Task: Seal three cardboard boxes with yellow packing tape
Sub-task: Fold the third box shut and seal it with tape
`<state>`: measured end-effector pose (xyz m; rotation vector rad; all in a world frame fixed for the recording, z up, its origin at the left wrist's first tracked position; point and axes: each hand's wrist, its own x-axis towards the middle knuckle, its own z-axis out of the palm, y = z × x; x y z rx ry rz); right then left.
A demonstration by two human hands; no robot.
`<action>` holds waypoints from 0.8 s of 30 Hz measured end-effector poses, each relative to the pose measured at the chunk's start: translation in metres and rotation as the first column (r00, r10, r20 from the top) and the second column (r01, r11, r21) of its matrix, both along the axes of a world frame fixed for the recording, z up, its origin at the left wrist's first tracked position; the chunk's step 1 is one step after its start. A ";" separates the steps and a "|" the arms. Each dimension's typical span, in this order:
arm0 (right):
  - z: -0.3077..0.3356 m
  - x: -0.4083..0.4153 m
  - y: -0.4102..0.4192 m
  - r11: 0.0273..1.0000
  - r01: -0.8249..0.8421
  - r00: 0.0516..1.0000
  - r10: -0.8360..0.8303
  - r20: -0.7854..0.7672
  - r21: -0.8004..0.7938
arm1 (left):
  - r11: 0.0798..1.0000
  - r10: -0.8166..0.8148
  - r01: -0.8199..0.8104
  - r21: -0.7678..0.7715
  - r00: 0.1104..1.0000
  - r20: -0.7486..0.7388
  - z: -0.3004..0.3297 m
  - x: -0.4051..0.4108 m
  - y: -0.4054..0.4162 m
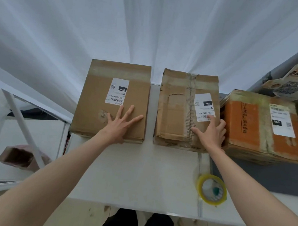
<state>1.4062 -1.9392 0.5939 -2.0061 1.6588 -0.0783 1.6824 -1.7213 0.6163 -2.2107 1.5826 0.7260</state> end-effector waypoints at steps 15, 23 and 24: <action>-0.006 0.061 0.046 0.980 -0.194 0.980 0.191 0.064 0.048 | 0.997 0.070 -0.070 0.011 0.998 -0.006 0.001 0.038 0.029; 0.043 0.018 -0.012 0.975 -0.012 0.942 0.086 0.325 -0.222 | 0.796 0.179 -0.310 -0.520 0.941 -0.286 0.030 -0.040 -0.066; 0.052 0.002 -0.024 0.953 0.049 0.940 0.056 0.335 -0.298 | 0.788 0.180 -0.342 -0.512 0.923 -0.339 0.032 -0.061 -0.086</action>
